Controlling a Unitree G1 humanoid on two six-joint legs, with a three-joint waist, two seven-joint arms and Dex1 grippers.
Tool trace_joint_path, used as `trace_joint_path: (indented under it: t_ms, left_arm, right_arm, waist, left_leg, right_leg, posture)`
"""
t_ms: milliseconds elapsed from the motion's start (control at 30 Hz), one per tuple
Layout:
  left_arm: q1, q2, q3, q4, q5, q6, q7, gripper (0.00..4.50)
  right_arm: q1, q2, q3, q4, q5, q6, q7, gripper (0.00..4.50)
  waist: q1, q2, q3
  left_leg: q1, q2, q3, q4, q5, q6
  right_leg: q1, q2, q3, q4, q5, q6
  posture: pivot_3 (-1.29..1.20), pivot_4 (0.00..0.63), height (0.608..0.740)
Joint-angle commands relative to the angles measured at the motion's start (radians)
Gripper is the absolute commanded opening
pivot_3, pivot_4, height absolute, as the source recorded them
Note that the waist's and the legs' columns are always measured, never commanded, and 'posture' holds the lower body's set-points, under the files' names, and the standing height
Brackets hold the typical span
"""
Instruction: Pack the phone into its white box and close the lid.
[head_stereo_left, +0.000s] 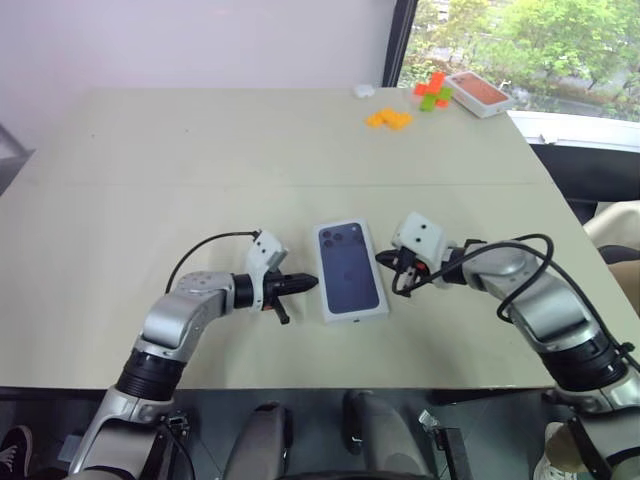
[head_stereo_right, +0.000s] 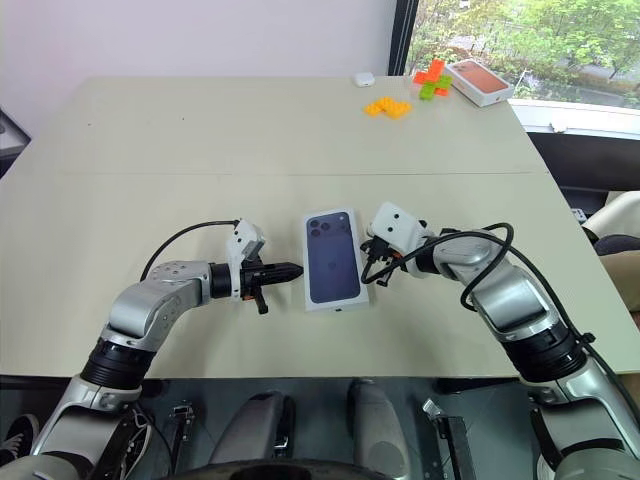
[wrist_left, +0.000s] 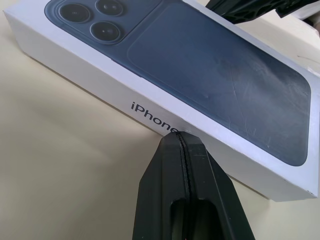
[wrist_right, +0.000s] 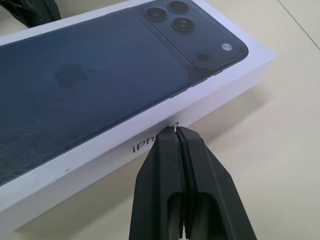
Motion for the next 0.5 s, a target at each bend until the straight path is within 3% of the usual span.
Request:
trace_joint_path:
  t_ms: [33,500]
  left_arm:
    - [-0.01,-0.019,0.004,-0.068,-0.026,-0.009,0.004,0.0]
    - [-0.003,-0.029,-0.005,-0.051,-0.01,-0.033,0.014,0.0]
  right_arm:
    - [-0.011,0.018,0.001,-0.031,-0.002,-0.014,0.023,0.07]
    - [0.006,0.037,0.008,-0.015,-0.038,0.003,0.03,0.07]
  waist:
    - [0.0,0.0,0.0]
    - [0.0,0.0,0.0]
  left_leg:
    - [0.0,0.0,0.0,0.0,0.0,0.0]
    - [0.0,0.0,0.0,0.0,0.0,0.0]
  right_leg:
    - [0.0,0.0,0.0,0.0,0.0,0.0]
    - [0.0,0.0,0.0,0.0,0.0,0.0]
  posture:
    - [0.0,0.15,0.74]
    - [0.0,0.15,0.74]
